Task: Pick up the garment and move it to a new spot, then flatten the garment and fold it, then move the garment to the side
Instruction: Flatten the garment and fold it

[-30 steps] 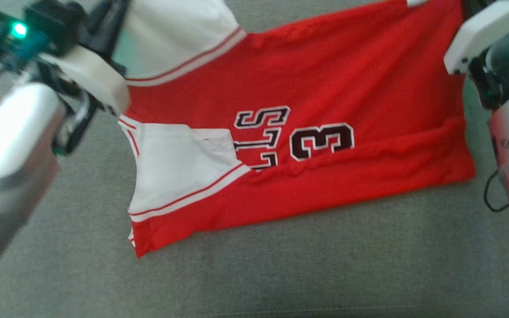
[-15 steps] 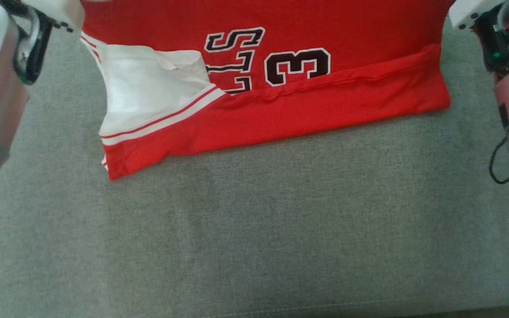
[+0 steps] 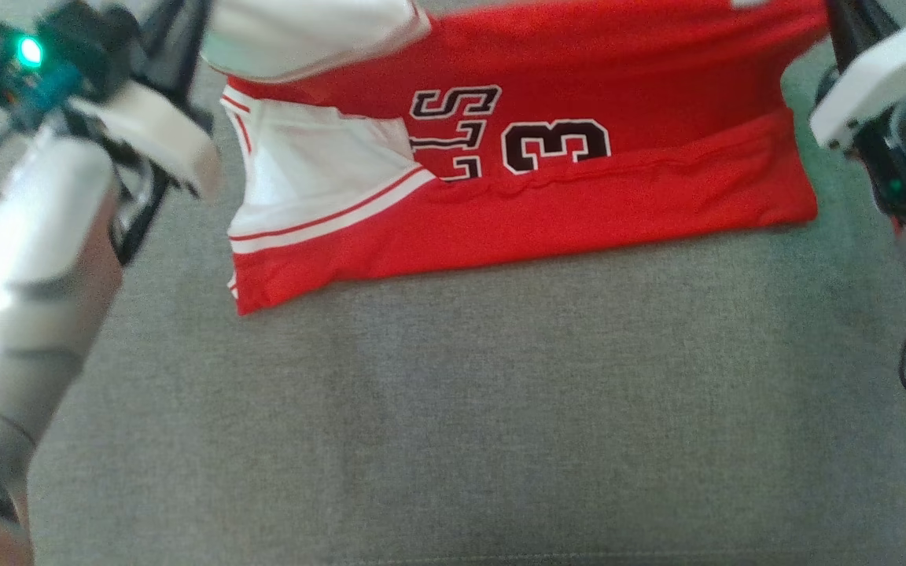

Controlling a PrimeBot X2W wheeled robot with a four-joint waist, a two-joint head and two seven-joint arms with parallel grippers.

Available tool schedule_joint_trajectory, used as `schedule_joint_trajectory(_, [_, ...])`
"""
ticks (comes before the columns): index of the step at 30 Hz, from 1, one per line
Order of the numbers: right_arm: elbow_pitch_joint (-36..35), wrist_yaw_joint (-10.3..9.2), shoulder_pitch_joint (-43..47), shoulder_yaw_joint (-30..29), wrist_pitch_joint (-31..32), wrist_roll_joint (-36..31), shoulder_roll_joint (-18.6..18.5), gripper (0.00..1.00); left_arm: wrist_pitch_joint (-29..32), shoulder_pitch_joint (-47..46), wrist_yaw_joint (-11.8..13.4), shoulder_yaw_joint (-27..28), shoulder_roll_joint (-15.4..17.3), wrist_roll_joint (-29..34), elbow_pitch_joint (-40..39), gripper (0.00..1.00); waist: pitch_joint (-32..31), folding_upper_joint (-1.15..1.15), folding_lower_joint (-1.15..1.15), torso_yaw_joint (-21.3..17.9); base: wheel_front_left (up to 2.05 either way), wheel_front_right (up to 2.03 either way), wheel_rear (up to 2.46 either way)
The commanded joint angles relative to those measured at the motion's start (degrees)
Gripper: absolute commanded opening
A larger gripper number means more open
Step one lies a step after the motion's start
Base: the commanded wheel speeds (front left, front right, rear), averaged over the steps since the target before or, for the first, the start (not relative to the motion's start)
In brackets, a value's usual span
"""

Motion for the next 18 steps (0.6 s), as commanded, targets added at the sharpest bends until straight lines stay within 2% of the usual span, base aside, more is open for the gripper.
schedule_joint_trajectory(1, [-2.1,0.37,0.6,0.5,0.4,1.4,-1.4,0.0,-0.4,-1.1,-0.2,1.2,2.5,-0.4,-1.9,0.0,-1.2,0.0,0.0,0.8,0.0,0.0,0.0])
schedule_joint_trajectory(5, [-2.5,0.37,4.0,2.6,3.9,5.1,-3.7,0.0,2.0,3.7,-0.7,-0.3,3.8,-1.7,-5.4,0.0,-3.0,0.0,0.0,1.9,0.0,0.0,0.0])
schedule_joint_trajectory(11, [-4.9,0.37,8.5,7.1,9.3,9.1,-7.2,0.0,7.6,9.9,-1.0,-3.2,7.4,-2.6,-12.6,0.0,-4.8,0.0,0.0,2.9,0.0,0.0,0.0])
schedule_joint_trajectory(18, [-6.3,0.37,11.7,12.5,14.8,11.6,-11.0,0.0,11.9,14.9,0.3,-6.2,10.2,-2.0,-18.3,0.0,-5.3,0.0,0.0,2.8,0.0,0.0,0.0])
